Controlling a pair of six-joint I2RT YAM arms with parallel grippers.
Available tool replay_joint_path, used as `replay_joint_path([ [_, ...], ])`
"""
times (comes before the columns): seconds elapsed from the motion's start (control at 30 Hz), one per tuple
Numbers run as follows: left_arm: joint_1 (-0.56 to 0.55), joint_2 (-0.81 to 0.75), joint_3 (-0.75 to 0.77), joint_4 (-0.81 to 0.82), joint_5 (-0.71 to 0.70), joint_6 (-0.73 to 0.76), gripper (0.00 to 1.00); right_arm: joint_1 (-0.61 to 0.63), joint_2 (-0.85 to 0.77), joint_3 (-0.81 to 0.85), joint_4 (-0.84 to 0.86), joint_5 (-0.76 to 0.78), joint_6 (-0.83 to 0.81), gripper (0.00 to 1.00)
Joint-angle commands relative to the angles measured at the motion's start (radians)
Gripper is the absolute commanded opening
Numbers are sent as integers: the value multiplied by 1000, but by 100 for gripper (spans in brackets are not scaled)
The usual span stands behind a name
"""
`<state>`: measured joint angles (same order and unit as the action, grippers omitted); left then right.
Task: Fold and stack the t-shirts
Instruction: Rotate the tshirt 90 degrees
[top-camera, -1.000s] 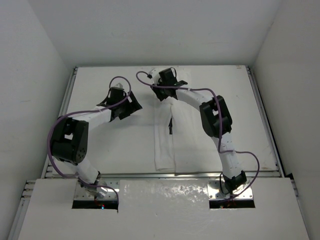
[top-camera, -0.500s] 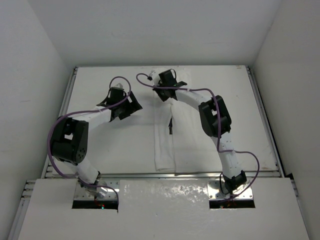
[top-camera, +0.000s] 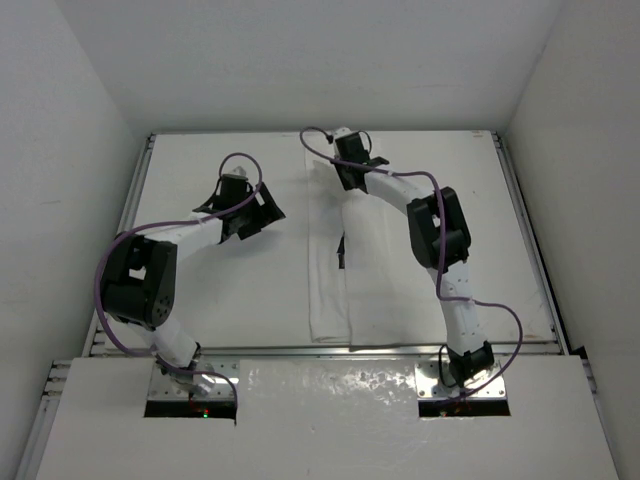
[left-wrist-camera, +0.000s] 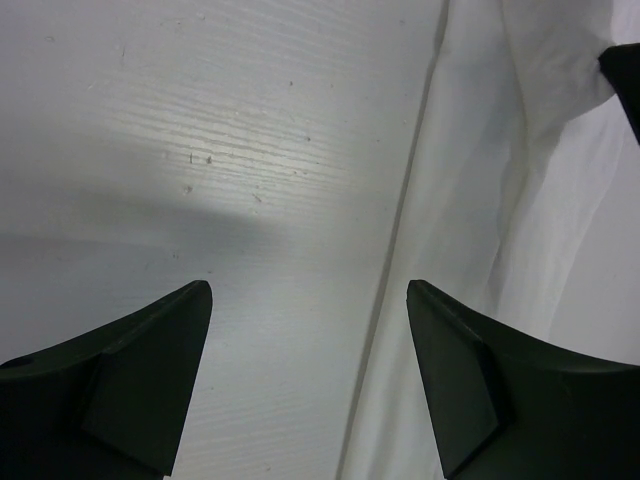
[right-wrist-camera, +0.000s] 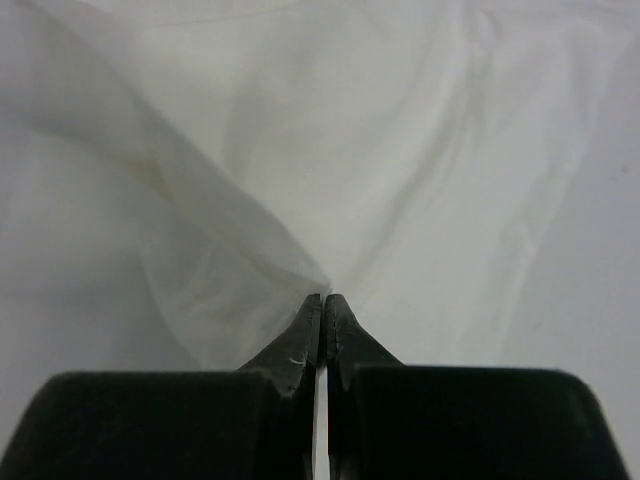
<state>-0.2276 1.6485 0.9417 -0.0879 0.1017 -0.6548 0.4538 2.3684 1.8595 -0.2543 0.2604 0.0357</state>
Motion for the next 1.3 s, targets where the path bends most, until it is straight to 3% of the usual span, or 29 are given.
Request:
replay_joint_path([
  [0.0,5,-4,34,33,15,17,78,-38,-61,12,20,83,73,0],
  [0.3,4,16,39,34,35,21,77,-55,-46,7,-5,-2,104,0],
  [0.33,2,16,40,34,36,23,77,-55,-46,4,-3,-16,110,3],
  [0.4,2,16,42,33,38,26,77,-56,-47,9,-8,-48,113,24],
  [0.47,2,20,48,34,41,26,77,-55,-52,20,-25,-43,121,39],
  [0.57,-12,46,77,28,58,32,76,-55,-107,-9,-8,-52,142,37],
  [0.67,-32,63,120,17,29,17,75,-44,-178,-62,35,-119,159,28],
  [0.7,-32,63,124,34,24,-11,75,-43,-182,-53,33,-142,164,15],
  [0.77,-33,66,129,71,13,-46,72,-43,-178,-45,21,-185,184,1],
  [0.93,-53,200,301,90,20,-42,57,-33,-205,-138,101,-256,234,0],
  [1.03,-52,176,254,91,-46,-101,55,-21,-164,-117,93,-389,230,1],
  [1.13,-52,133,185,132,-89,-138,56,-7,-159,-97,82,-287,228,9],
  [1.2,-52,129,178,123,-95,-137,56,2,-163,-103,72,-124,257,1],
  [1.27,-50,128,160,122,-96,-137,55,-4,-158,-88,32,22,288,0],
])
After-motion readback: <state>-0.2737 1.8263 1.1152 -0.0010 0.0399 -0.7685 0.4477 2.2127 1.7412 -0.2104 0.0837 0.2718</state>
